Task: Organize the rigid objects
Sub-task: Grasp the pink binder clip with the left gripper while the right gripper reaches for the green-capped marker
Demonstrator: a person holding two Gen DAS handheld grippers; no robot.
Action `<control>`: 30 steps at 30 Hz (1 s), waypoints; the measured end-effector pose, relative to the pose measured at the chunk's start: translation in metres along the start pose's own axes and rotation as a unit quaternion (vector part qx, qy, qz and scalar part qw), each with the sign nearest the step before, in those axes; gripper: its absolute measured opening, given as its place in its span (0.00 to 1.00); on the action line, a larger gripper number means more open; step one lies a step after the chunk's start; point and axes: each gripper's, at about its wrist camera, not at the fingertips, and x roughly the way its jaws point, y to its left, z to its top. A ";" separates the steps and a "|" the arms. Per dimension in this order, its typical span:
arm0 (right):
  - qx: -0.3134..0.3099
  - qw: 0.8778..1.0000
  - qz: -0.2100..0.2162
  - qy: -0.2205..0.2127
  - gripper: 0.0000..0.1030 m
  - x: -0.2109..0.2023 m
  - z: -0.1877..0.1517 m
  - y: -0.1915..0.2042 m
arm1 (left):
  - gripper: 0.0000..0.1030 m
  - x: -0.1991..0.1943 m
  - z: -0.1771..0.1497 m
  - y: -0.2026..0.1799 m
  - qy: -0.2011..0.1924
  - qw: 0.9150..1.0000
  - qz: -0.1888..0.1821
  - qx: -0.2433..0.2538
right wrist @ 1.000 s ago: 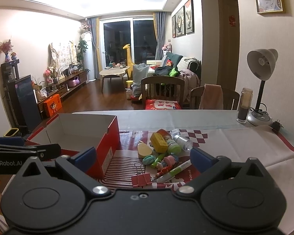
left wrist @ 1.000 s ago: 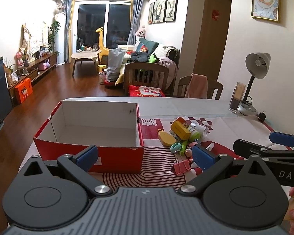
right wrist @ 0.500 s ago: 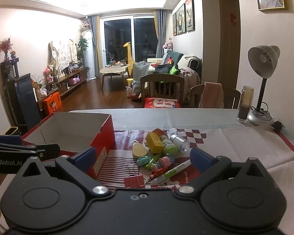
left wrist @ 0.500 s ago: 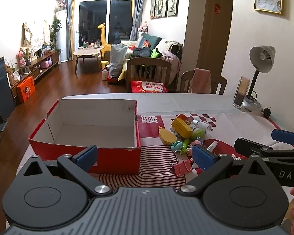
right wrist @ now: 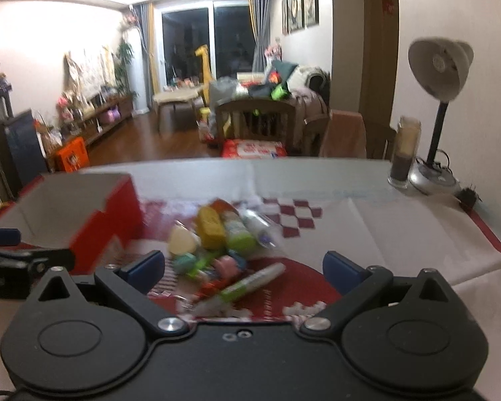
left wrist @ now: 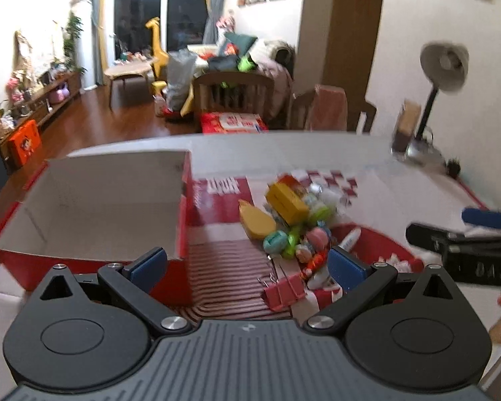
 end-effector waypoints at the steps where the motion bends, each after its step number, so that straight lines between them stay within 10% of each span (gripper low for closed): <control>1: -0.003 1.000 -0.001 0.010 0.97 0.009 -0.001 -0.004 | 1.00 0.008 -0.002 -0.005 0.002 1.000 0.003 0.009; 30: 0.044 0.986 -0.025 0.158 0.76 0.168 -0.015 -0.017 | 1.00 0.146 -0.027 -0.043 0.094 0.993 0.076 -0.006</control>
